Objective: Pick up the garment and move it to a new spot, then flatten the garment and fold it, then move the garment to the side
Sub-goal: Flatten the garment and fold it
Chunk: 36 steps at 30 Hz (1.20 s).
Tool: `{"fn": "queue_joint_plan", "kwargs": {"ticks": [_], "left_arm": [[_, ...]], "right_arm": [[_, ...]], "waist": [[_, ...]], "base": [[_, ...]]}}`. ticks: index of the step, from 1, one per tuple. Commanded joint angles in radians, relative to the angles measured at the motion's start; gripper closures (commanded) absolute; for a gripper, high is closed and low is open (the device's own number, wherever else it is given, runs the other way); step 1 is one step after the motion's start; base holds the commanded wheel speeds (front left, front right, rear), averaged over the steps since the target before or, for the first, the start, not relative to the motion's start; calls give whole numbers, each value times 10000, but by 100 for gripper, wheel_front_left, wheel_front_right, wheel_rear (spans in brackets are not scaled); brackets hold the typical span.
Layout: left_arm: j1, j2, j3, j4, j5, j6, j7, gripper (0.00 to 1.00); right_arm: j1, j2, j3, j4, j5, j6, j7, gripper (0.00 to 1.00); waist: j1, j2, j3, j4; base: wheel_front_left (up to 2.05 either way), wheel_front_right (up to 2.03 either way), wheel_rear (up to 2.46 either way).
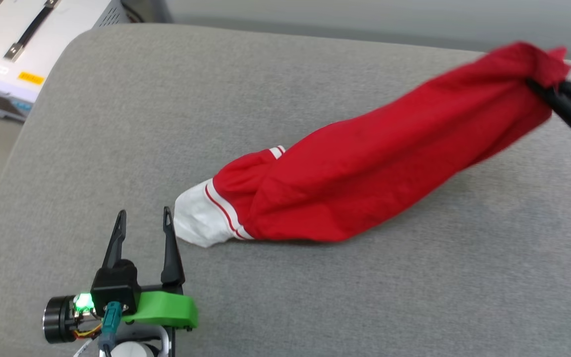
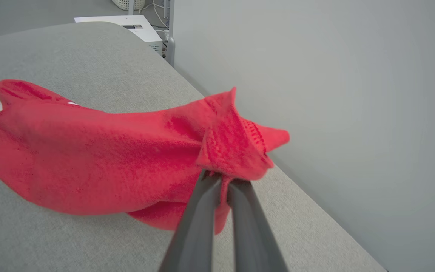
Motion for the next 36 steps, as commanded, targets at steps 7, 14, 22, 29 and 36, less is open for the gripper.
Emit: {"fn": "queue_joint_plan", "kwargs": {"ticks": [7, 14, 22, 29, 36], "left_arm": [[447, 152, 242, 91, 86, -45, -57, 0], [451, 156, 317, 51, 130, -90, -57, 0], [319, 142, 277, 72, 182, -167, -57, 0], [252, 140, 237, 135, 223, -209, -57, 0], [353, 201, 241, 155, 266, -205, -57, 0]], "right_arm": [[4733, 441, -2940, -268, -332, -7, -137, 100], [8600, 2197, -5436, -317, -1339, -7, 307, 100], [11180, 4067, -6883, 630, -1878, -7, 975, 100], [11480, 4587, -6904, 1513, -1985, -7, 937, 100], [10681, 4774, -8030, 67, -2446, -7, -202, 0]], "waist": [[1, -1, -797, -1125], [1, -1, -708, -1327], [1, -1, -558, -1253], [1, -1, -504, -1173], [1, -1, -692, -1206]], "base": [[0, 0, 0], [0, 0, 0], [0, 0, 0], [0, 0, 0], [0, 0, 0]]}}
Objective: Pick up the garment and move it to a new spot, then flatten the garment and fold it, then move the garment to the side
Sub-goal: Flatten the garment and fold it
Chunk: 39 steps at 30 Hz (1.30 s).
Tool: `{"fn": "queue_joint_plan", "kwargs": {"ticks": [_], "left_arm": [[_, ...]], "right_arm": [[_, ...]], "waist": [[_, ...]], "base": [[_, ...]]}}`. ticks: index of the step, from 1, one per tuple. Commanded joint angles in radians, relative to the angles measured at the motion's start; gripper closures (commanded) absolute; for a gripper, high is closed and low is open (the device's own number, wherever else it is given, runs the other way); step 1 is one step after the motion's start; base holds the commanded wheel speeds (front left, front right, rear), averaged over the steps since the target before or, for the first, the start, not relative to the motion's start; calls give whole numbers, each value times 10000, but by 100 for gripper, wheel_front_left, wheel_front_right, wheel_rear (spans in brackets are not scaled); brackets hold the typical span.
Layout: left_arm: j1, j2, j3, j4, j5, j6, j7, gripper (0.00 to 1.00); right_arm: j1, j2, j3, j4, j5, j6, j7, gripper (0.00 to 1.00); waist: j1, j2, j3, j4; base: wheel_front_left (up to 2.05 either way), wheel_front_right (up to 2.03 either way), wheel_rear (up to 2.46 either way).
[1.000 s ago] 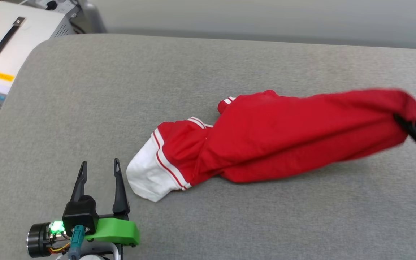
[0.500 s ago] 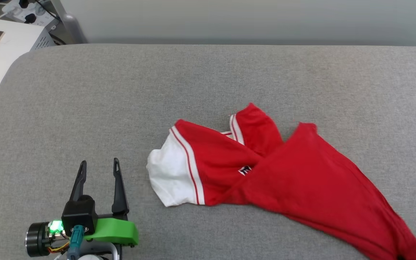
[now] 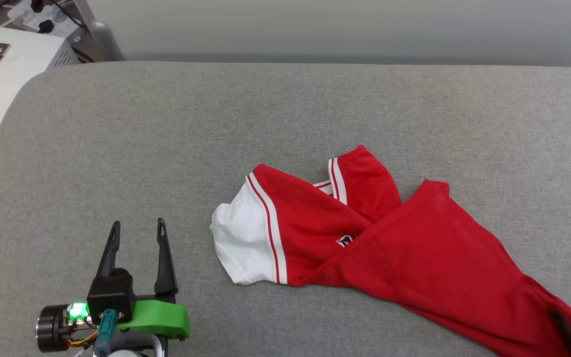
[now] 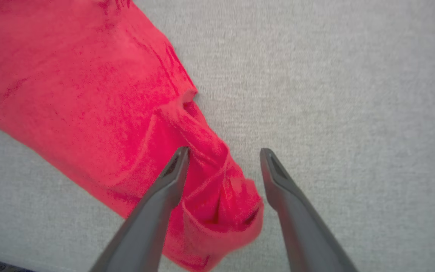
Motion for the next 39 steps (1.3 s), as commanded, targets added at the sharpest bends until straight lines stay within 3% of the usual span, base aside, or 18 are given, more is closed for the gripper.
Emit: {"fn": "queue_joint_plan", "kwargs": {"ticks": [1, 7, 11, 14, 21, 28, 39], "left_arm": [[42, 76, -16, 5, 75, -34, -57, 0], [-74, 102, -151, -68, 122, -76, -57, 0], [-298, 88, -311, -121, 141, -125, -57, 0], [-546, 63, -462, -147, 148, -164, -57, 0], [-1111, -39, -855, -187, 137, -169, -57, 0], [-1699, -156, -1341, -283, 81, -114, -57, 0], [-2023, -240, -1639, -321, -75, 104, -57, 0]], "right_arm": [[-384, -53, -277, -464, -183, -7, -160, 0], [-1642, -361, -873, -2598, -649, -7, 94, 0], [-3291, -1030, -51, -3190, -842, -7, 727, 0], [-4876, -1541, 1223, -3191, -702, -7, 1358, 0], [-8278, -2571, 5157, -2024, 106, -7, 3590, 0], [-10935, -2442, 8204, 205, 1315, -7, 5752, 0], [-11649, -1953, 11159, 2682, 1808, -7, 5609, 0]], "waist": [[1, -1, -61, 21], [1, -1, 3, 240], [1, -1, 283, 480], [1, -1, 583, 716], [1, -1, 1220, 1298], [1, -1, 1917, 1904], [1, -1, 2442, 2262]], "base": [[0, 0, 0], [0, 0, 0], [0, 0, 0], [0, 0, 0], [0, 0, 0], [0, 0, 0], [0, 0, 0]]}}
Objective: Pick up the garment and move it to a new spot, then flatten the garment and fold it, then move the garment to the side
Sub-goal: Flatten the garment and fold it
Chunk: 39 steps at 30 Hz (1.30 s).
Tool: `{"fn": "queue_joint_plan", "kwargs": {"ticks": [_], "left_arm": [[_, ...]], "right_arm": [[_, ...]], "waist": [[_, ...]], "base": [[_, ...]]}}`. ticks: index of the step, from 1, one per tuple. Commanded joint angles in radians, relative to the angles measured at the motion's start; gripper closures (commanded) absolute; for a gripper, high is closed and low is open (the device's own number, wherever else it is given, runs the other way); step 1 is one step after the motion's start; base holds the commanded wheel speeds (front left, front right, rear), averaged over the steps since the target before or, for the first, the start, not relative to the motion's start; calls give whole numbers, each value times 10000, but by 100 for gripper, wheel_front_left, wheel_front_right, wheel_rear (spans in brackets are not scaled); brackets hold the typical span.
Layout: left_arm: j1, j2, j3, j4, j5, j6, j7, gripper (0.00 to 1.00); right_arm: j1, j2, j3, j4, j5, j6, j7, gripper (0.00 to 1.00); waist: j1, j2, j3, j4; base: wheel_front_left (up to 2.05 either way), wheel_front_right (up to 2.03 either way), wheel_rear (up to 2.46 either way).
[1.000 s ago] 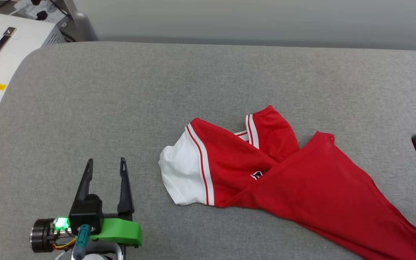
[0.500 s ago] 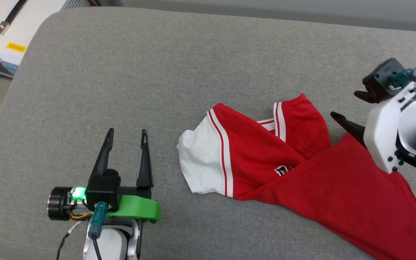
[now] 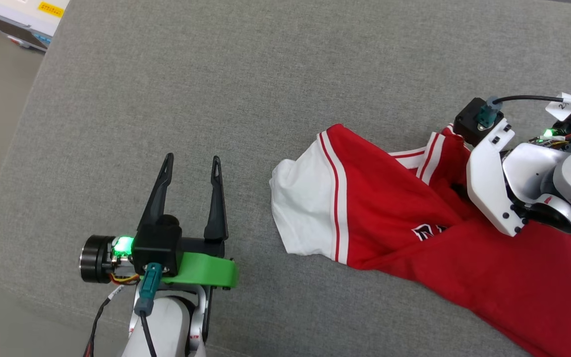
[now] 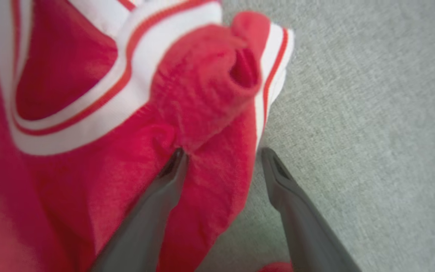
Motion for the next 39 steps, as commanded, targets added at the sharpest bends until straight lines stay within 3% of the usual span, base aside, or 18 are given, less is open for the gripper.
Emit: {"fn": "queue_joint_plan", "kwargs": {"ticks": [1, 2, 3, 4, 10, 11, 15, 20, 26, 31, 39], "left_arm": [[-168, -48, -14, 7, -48, 73, -57, 0], [-166, -50, -11, 16, -49, 85, -57, 0], [-162, -52, 4, 27, -49, 99, -57, 0], [-160, -53, 18, 36, -45, 103, -57, 0], [-57, 18, 94, 129, 35, 73, -57, 0], [71, 60, 121, 163, 53, 67, -57, 0], [270, 123, 165, 169, 61, 69, -57, 0], [483, 173, 236, 120, 50, 88, -57, 0], [605, 207, 278, 121, 49, 74, -57, 0], [564, 201, 250, 154, 59, 45, -57, 0], [408, 203, 174, 234, 82, -42, -57, 0]], "right_arm": [[334, 165, 595, 299, 157, 6, -156, 0], [316, 159, 745, 363, 209, 6, -272, 5], [229, 164, 912, 375, 225, 6, -539, 69], [120, 172, 995, 369, 214, 6, -840, 100], [-924, 290, 777, 278, 36, 6, -3139, 100], [-1291, 262, 410, 51, -58, 6, -4123, 100], [-1358, -28, -86, -468, -284, 6, -4874, 100], [-735, -661, -1173, -910, -322, 6, -5300, 100], [605, -1067, -2795, -305, -58, 6, -5551, 100], [1669, -980, -3718, 872, 109, 6, -5615, 100], [2743, -182, -4480, 3383, 6, 6, -5419, 100]], "waist": [[0, 0, 74, 75], [0, 0, 59, 61], [0, 0, 33, 28], [0, 0, 8, -5], [0, 0, -414, -305], [0, 0, -733, -486], [0, 0, -1066, -722], [0, 0, -1243, -1029], [0, 0, -1224, -1302], [0, 0, -1144, -1382], [0, 0, -973, -1291]], "base": [[0, 0, 0], [0, 0, 0], [0, 0, 0], [0, 0, 0], [0, 0, 0], [0, 0, 0], [0, 0, 0], [0, 0, 0], [0, 0, 0], [0, 0, 0], [0, 0, 0]]}}
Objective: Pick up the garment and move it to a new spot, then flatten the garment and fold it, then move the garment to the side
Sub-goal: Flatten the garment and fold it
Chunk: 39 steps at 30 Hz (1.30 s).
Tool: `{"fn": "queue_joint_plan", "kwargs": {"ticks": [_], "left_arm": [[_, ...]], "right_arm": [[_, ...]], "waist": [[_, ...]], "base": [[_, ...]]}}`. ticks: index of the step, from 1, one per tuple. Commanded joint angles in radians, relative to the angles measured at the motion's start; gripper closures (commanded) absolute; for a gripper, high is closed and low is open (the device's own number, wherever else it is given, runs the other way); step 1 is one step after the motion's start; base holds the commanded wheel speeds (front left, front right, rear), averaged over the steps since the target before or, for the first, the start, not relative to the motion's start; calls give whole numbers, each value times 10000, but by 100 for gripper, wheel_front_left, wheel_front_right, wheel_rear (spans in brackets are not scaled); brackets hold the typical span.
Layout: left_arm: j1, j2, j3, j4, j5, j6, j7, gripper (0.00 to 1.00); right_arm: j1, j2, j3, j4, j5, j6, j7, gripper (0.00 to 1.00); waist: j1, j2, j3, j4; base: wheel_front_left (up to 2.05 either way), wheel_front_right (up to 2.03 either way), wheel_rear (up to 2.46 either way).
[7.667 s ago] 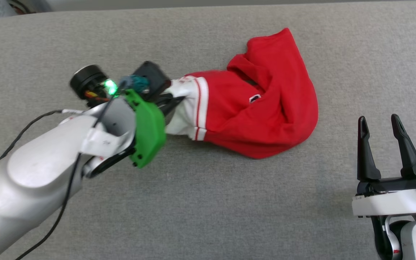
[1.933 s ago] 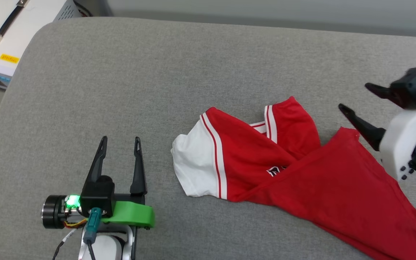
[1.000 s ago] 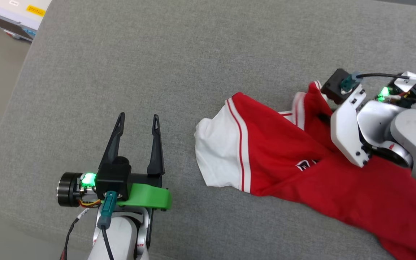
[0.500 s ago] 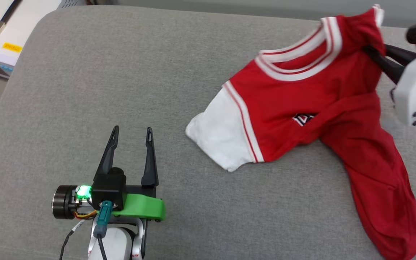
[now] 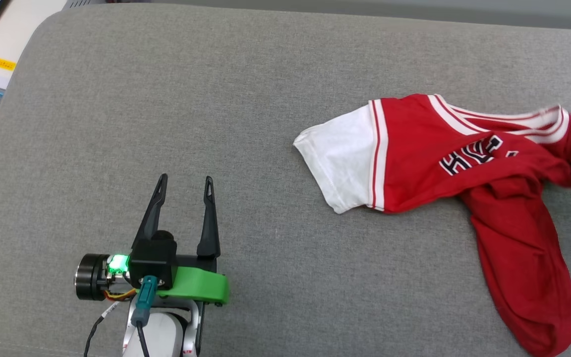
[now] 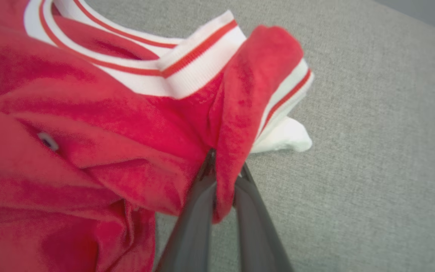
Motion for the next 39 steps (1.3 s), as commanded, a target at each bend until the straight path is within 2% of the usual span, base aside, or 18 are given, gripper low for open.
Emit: {"fn": "queue_joint_plan", "kwargs": {"ticks": [1, 6, 8, 9, 16, 19, 26, 29, 32, 35, 39], "left_arm": [[-112, 61, 8, 39, 63, -33, -57, 0], [-119, 97, 35, 110, 63, -30, -57, 0], [-115, 139, 55, 130, 60, -47, -57, 0], [-113, 171, 70, 132, 62, -57, -57, 0], [-201, 449, 203, -35, -2, -266, -57, 0], [-539, 708, 364, -154, -232, -694, -57, 0], [-2122, 1491, 218, 748, -771, -2111, 16, 0], [-3267, 1959, -272, 1251, -1130, -2430, 788, 0], [-4337, 2359, -928, 1554, -1997, -2518, 1896, 0], [-5431, 2947, -2135, 1767, -3577, -2527, 3518, 0], [-6679, 3544, -3339, 2022, -5500, -2530, 5622, 0]], "right_arm": [[243, 246, -9, 276, 13, -7, 100, 100], [361, 824, -243, 1184, -57, -7, -269, 100], [308, 954, -471, 1291, -108, -7, -831, 50], [273, 980, -601, 1304, -213, -7, -1223, 0], [511, 1104, -1719, 890, -1079, -7, -3368, 0], [971, 1320, -2825, 32, -2033, -7, -4291, 0], [2763, 2761, -5160, -3033, -4223, -7, -4552, 0], [3626, 3436, -5664, -4426, -4970, -7, -4156, 0], [4256, 3952, -5799, -5590, -5369, -7, -3832, 0], [4835, 4466, -5844, -6686, -5682, -7, -3597, 0], [5317, 4839, -5794, -7407, -5874, -7, -3516, 0]], "waist": [[-1, -1, 31, 35], [-1, -1, -45, 33], [-1, -1, -155, 3], [-1, -1, -225, -24], [-1, -1, -723, -303], [-1, -1, -851, -527], [-1, -1, -849, -911], [-1, -1, -749, -1058], [-1, -1, -614, -1221], [-1, -1, -438, -1380], [-1, -1, -108, -1610]], "base": [[0, 0, 0], [0, 0, 0], [0, 0, 0], [0, 0, 0], [0, 0, 0], [0, 0, 0], [0, 0, 0], [0, 0, 0], [0, 0, 0], [0, 0, 0], [0, 0, 0]]}}
